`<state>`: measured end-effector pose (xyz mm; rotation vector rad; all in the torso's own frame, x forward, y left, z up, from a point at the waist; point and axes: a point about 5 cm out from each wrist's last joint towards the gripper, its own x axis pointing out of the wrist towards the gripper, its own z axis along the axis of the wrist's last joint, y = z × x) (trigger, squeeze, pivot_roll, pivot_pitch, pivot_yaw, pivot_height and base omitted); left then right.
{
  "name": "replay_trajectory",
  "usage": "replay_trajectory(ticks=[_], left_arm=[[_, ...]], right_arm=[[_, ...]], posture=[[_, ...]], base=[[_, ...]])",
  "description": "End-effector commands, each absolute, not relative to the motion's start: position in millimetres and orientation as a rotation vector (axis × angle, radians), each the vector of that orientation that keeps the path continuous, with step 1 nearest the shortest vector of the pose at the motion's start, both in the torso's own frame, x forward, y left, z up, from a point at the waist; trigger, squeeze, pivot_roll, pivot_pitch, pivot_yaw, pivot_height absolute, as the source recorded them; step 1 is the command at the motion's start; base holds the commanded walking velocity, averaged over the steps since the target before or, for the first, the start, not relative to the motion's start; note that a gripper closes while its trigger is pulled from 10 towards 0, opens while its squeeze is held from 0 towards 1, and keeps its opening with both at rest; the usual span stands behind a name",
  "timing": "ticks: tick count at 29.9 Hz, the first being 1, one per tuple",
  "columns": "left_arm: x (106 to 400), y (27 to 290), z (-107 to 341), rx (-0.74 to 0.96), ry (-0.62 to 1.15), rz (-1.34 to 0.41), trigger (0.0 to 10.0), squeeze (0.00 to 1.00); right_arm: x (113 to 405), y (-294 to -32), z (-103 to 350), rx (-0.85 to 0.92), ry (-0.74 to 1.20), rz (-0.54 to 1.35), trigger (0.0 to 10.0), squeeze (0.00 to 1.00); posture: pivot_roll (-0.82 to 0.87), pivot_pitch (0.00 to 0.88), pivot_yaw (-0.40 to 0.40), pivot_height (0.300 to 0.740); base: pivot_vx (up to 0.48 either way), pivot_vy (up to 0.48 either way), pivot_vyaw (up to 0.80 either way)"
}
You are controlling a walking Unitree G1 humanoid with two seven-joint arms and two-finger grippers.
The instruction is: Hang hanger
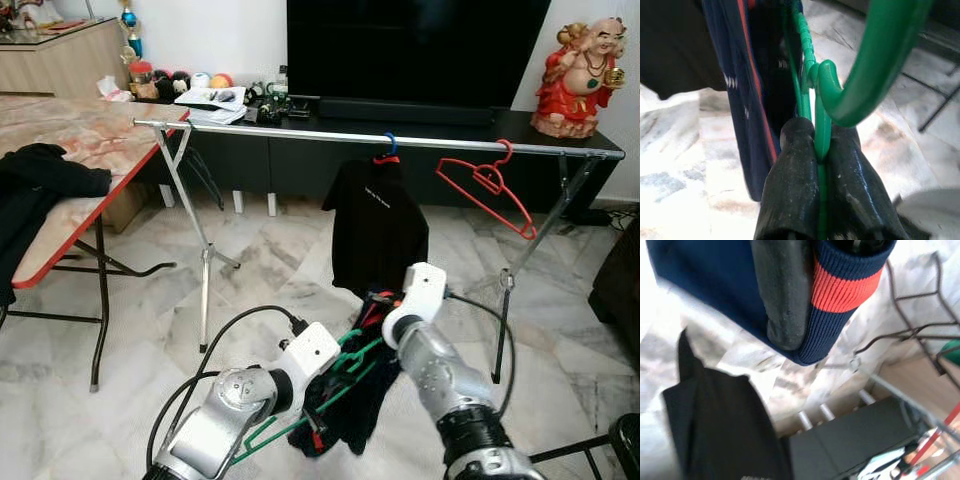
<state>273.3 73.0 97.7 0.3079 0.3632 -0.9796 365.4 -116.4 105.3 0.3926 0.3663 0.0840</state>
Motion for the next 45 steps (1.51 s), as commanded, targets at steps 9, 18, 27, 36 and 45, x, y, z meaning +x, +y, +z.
replay_trajectory(ticks=[9,18,27,36,45], left_arm=[[272,84,93,0.377,0.404,-0.957,10.0,0.00],[292,83,107,0.373,0.311,-0.791,10.0,0.00],[295,95,93,0.477,0.407,-0.719,10.0,0.00],[302,84,105,0.410,0.323,-0.691,10.0,0.00],[308,79,113,0.379,0.262,-0.663,10.0,0.00]], right_arm=[[375,-123,116,0.388,0.312,0.051,10.0,0.00],[374,-116,115,0.403,0.311,0.066,10.0,0.00],[375,-117,118,0.412,0.298,0.053,10.0,0.00],[372,-100,121,0.466,0.305,0.108,10.0,0.00],[357,-76,121,0.542,0.319,0.178,10.0,0.00]], posture=[[0.13,0.000,-0.026,0.740],[0.12,0.000,-0.026,0.740],[0.12,0.000,-0.027,0.740],[0.12,0.000,-0.028,0.740],[0.12,0.000,-0.029,0.740]], base=[[0.000,0.000,0.00],[0.000,0.000,0.00],[0.000,0.000,0.00],[0.000,0.000,0.00],[0.000,0.000,0.00]])
